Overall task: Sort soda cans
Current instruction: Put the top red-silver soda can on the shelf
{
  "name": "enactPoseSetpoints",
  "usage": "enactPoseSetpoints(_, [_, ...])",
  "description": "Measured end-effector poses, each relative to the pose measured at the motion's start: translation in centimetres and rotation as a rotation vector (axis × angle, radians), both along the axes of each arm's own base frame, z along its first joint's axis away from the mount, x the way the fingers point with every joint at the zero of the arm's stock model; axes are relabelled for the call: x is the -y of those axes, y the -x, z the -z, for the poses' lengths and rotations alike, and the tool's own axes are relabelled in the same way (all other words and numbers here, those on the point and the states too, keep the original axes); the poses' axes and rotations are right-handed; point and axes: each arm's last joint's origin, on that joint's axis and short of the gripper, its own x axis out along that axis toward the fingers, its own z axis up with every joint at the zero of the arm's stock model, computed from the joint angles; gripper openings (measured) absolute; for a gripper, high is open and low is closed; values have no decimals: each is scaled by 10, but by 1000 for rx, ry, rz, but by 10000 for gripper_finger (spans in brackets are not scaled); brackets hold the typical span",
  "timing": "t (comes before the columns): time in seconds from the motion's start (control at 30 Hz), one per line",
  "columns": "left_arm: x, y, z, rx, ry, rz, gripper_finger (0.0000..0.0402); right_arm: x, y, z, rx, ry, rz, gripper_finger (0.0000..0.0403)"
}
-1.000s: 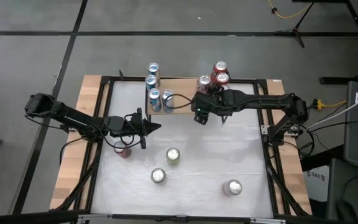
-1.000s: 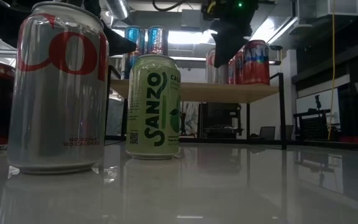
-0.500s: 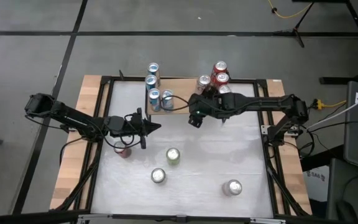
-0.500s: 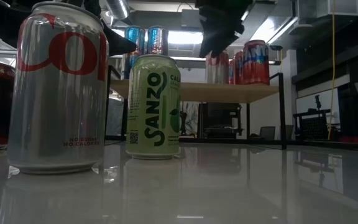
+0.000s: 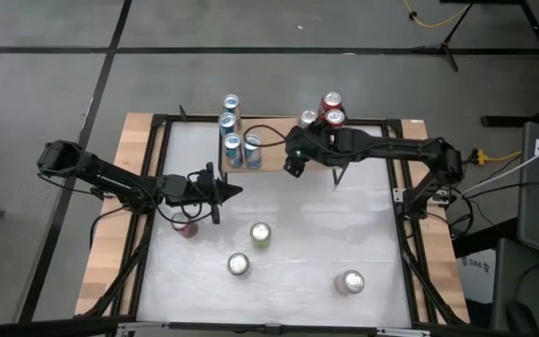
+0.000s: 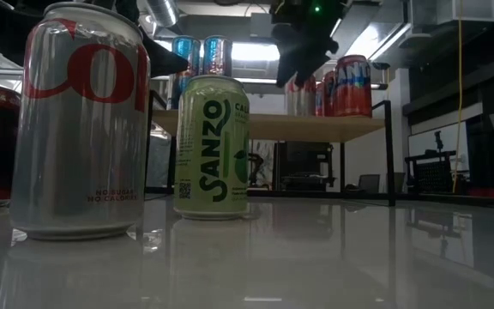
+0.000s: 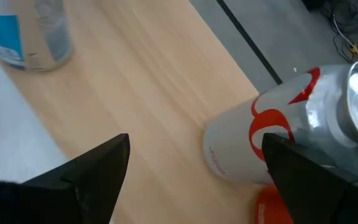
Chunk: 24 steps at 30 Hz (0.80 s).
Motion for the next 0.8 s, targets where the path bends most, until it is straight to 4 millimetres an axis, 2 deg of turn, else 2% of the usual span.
enactPoseSetpoints(0.47, [0,0,0,0,0,0,0,29,6,0,-11,6,72,358])
enactPoseSetpoints(0.63, [0,0,0,0,0,0,0,31,5,-1,0,5,53,358])
enactPoseSetpoints(0.8, [0,0,0,0,0,0,0,29,-1,-3,71,-69,-13,358])
